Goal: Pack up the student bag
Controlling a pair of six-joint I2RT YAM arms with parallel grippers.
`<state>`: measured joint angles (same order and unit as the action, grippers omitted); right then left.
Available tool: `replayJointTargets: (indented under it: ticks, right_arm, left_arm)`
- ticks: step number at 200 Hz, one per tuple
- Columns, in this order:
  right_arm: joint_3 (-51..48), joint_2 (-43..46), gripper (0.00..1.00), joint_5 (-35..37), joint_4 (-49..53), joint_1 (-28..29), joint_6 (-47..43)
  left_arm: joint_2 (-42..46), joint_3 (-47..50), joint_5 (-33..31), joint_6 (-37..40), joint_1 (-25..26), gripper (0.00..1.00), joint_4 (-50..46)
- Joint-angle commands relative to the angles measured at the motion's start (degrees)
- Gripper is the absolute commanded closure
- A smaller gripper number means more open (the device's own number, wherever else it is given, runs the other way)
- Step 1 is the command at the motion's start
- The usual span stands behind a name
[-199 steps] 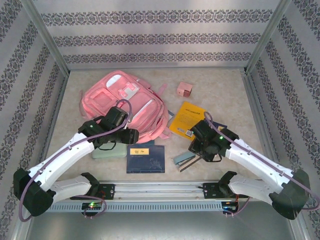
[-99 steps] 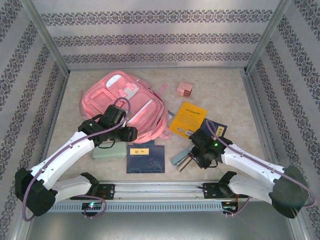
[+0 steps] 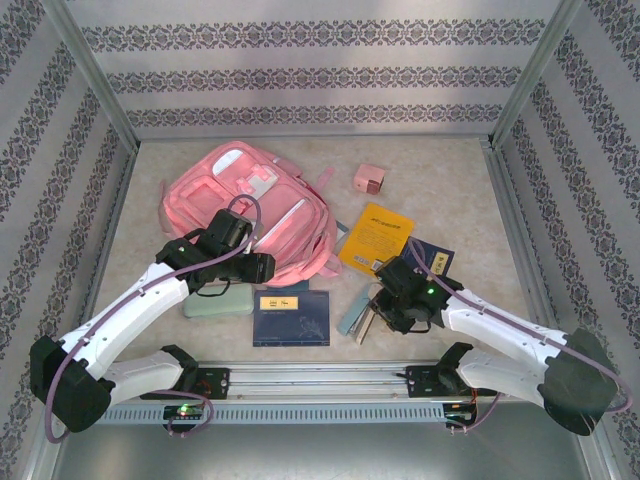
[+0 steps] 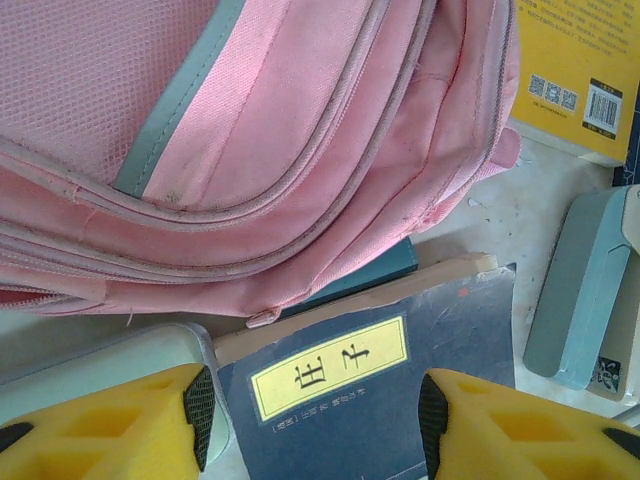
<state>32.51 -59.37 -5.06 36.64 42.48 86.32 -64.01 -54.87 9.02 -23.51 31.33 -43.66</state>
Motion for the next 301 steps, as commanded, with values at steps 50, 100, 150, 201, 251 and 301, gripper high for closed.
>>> replayJointTargets:
  ticks: [50,100,150,201,251,301]
  right_arm:
    - [3.57,-4.14,0.65,-0.95,-0.12,2.30,-9.21]
    - [2.04,-8.15,0.66,-1.88,-4.44,2.78,-10.63]
    - [0.47,-10.50,0.75,-0.94,-4.78,2.45,-12.01]
    - [0.35,-6.42,0.94,0.18,-2.39,0.16,-15.11]
    - [3.91,-2.03,0.95,-1.52,-1.53,-3.58,-22.04]
    - [7.29,-2.11,0.95,-4.71,-2.77,-6.29,-29.92]
  left_arm:
    - [0.60,0.82,1.10,1.61,-1.44,0.43,1.12]
    - [0.58,0.82,1.37,1.68,-1.91,0.43,1.12]
    - [-0.20,-0.61,1.01,1.32,-2.40,0.43,0.85]
    - [-6.54,-8.47,-0.70,0.96,-5.05,0.36,-0.07]
    - [-21.80,-19.43,2.55,4.92,-8.96,0.34,1.08]
    - [-34.56,-26.38,10.82,8.08,-12.83,0.42,2.80]
